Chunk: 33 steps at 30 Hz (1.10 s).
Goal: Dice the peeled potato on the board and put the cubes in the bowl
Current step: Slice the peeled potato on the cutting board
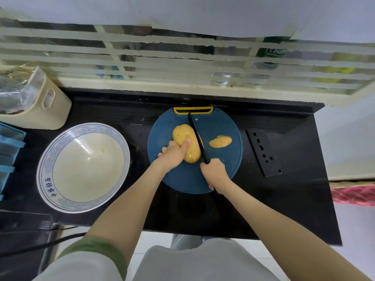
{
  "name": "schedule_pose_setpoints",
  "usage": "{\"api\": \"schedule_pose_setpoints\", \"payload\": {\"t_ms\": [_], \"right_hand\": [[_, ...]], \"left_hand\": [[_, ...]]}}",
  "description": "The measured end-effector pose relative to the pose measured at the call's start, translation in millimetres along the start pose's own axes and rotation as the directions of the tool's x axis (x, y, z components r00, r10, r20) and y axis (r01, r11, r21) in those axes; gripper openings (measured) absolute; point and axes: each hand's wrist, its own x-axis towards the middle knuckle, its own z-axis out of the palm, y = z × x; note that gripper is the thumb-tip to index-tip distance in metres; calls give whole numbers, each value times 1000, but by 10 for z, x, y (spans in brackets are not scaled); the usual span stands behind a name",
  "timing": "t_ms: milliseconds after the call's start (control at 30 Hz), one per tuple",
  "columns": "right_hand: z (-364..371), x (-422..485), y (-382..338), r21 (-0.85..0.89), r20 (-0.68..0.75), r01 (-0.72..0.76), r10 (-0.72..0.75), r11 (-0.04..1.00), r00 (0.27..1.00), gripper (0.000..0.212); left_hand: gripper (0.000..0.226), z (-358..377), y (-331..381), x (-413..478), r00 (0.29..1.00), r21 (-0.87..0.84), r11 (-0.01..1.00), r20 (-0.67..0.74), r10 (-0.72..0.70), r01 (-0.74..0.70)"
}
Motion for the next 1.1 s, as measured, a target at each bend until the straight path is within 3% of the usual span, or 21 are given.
{"api": "schedule_pose_setpoints", "payload": {"t_ms": [167,333,467,533,600,667,767,833,933,1100], "right_hand": [[-94,-108,-28,211,-19,-24,28,977,999,23],[-168,-208,-96,241,-35,4,4,970,999,23],[-231,-234,-107,-74,-100,132,-139,989,985,24],[-292,-225,-67,-250,-120,184,-219,950,968,28],[-374,-229,5,-404,-153,194,-275,894,949,26],[-478,-251,61,-555,-184,169,-319,815,930,23],[-608,-278,111,-752,-159,125,-362,648,918,22],[-684,-291,131,-818,-136,115,-383,564,914,23],[-757,-291,188,-880,-85,136,-433,455,897,23],[-896,-288,302,-912,-51,139,-443,386,895,26]], "left_hand": [[86,-37,-77,16,1000,31,999,25,14,-14],[87,-26,-149,-7,999,41,999,32,21,-22],[84,-69,-176,-22,999,44,999,-36,-5,7],[71,-107,-166,-40,981,18,999,-186,52,-50],[49,-181,-113,-91,900,11,988,-410,144,-153],[34,-250,11,-153,768,166,944,-549,330,-287],[30,-216,262,-207,616,535,699,-365,698,-475],[32,-125,443,-210,555,680,496,-155,817,-540],[36,-13,634,-183,556,778,294,83,827,-555],[39,70,860,-109,584,828,118,279,762,-549]]}}
